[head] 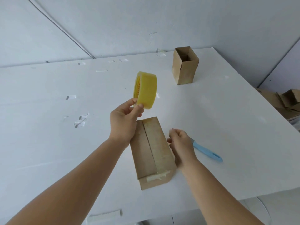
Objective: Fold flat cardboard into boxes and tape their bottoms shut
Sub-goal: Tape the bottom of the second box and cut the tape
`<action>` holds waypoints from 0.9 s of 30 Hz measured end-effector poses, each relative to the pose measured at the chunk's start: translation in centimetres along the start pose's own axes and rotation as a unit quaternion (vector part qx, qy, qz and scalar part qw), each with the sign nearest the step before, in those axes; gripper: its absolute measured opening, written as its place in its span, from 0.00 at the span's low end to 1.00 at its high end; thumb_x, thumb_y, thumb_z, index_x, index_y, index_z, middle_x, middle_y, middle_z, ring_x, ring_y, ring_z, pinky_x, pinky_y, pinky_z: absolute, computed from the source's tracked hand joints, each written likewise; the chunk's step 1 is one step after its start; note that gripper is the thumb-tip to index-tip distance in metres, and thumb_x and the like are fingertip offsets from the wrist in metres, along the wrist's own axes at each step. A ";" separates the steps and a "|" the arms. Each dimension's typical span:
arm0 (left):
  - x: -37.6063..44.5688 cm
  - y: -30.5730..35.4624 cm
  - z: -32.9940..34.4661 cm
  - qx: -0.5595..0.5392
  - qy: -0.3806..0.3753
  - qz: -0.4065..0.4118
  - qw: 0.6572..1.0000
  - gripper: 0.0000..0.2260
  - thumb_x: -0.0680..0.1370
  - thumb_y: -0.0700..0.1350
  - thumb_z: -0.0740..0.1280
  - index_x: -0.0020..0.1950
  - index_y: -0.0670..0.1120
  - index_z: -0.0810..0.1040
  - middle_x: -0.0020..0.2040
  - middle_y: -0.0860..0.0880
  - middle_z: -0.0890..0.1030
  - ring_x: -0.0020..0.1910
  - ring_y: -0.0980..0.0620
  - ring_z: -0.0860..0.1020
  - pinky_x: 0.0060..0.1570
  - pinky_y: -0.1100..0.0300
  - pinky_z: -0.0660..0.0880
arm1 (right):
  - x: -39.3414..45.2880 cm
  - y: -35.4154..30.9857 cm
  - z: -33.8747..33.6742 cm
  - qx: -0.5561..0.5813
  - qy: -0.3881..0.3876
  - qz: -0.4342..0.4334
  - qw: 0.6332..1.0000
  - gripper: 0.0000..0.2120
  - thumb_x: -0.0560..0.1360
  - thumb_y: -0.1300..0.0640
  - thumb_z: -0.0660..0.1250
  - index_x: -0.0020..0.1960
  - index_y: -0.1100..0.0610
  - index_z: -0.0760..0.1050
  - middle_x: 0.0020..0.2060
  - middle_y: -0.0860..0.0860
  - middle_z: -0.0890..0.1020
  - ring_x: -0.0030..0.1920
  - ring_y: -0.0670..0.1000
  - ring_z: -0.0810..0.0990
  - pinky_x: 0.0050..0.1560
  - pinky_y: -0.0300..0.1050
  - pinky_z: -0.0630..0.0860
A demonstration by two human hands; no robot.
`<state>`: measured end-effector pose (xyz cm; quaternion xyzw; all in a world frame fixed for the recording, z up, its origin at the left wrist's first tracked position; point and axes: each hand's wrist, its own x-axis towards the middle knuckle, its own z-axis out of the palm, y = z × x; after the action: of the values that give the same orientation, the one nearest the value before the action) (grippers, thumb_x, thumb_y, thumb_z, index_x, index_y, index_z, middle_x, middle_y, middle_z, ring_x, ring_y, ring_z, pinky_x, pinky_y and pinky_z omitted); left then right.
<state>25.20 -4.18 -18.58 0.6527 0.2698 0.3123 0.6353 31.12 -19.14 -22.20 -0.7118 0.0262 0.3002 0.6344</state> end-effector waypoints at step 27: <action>4.3 1.1 2.2 0.033 -0.013 0.025 0.999 0.09 0.75 0.44 0.72 0.54 0.47 0.82 0.34 0.55 0.82 0.39 0.59 0.80 0.47 0.68 0.75 | 2.5 -4.7 0.4 -0.078 -0.197 -0.018 0.977 0.33 0.76 0.31 0.46 0.70 0.49 0.69 0.67 0.50 0.74 0.68 0.50 0.71 0.70 0.52 0.65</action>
<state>29.61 -2.43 -17.24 0.6839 0.2556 0.3106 0.6086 35.02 -16.94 -19.17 -0.6863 -0.1355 0.4240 0.5753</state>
